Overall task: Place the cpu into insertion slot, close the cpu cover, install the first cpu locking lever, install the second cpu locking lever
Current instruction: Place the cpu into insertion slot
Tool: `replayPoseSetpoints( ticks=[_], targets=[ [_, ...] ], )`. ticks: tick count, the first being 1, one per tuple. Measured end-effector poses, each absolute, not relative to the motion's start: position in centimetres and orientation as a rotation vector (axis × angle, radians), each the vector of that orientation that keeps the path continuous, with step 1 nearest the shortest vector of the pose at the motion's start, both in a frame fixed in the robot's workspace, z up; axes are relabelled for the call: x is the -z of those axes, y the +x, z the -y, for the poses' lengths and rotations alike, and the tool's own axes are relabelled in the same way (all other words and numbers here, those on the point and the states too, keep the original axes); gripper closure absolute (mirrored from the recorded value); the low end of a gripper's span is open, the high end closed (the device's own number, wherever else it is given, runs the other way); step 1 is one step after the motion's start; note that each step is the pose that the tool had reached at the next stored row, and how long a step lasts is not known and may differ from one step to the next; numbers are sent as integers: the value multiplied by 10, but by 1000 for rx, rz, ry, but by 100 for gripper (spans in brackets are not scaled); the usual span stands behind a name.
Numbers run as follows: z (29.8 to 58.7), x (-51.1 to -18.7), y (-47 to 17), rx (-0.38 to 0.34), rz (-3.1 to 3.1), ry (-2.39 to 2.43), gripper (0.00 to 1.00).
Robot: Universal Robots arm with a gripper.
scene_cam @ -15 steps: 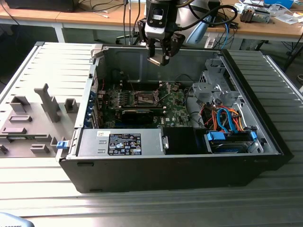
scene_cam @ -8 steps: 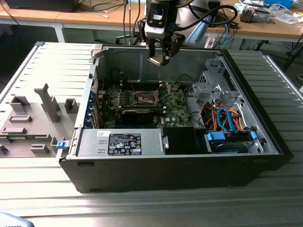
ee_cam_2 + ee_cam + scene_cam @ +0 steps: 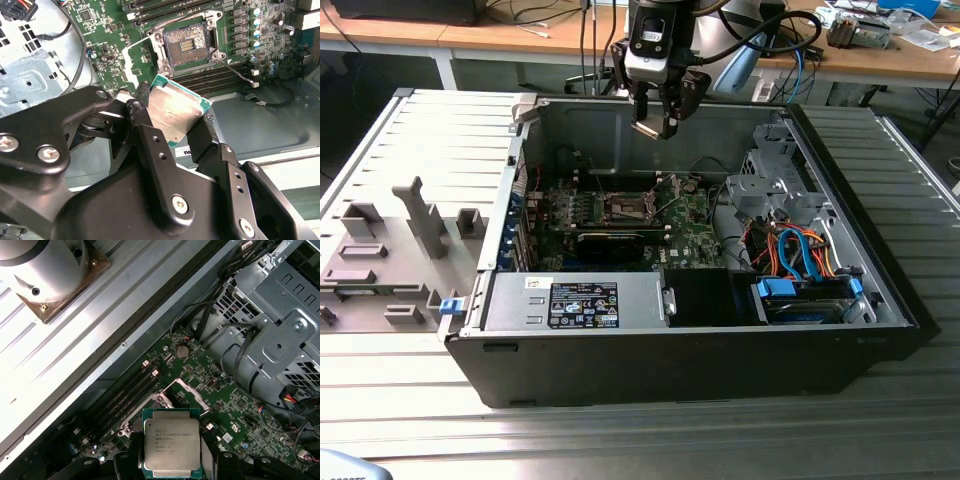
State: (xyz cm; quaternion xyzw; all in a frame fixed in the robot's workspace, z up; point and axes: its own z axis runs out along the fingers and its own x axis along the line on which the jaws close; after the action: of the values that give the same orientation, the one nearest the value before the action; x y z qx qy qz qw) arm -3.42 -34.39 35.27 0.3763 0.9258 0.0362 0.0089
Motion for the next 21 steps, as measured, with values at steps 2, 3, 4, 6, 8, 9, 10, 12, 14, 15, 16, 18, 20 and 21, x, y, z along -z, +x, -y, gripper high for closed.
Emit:
replayPoseSetpoints(
  ticks=[2,3,4,6,8,9,10,12,14,15,16,18,20,21],
  targets=[
    [344,-353,-34,-113,-2891,1177,45],
    [344,-353,-34,-113,-2891,1178,45],
    [344,-353,-34,-113,-2890,1179,45],
    [344,-353,-34,-113,-2889,1181,45],
    [344,-353,-34,-113,-2888,1183,45],
    [344,-353,-34,-113,-2888,1184,45],
    [344,-353,-34,-113,-2887,1186,45],
    [344,-353,-34,-112,-2887,1187,45],
    [344,-353,-34,-112,-2886,1189,45],
    [344,-353,-34,-112,-2886,1190,45],
    [344,-353,-34,-112,-2885,1190,45],
    [344,-353,-34,-112,-2885,1192,45],
    [344,-353,-34,-112,-2884,1194,45],
    [344,-353,-34,-112,-2883,1195,45]
  ],
)
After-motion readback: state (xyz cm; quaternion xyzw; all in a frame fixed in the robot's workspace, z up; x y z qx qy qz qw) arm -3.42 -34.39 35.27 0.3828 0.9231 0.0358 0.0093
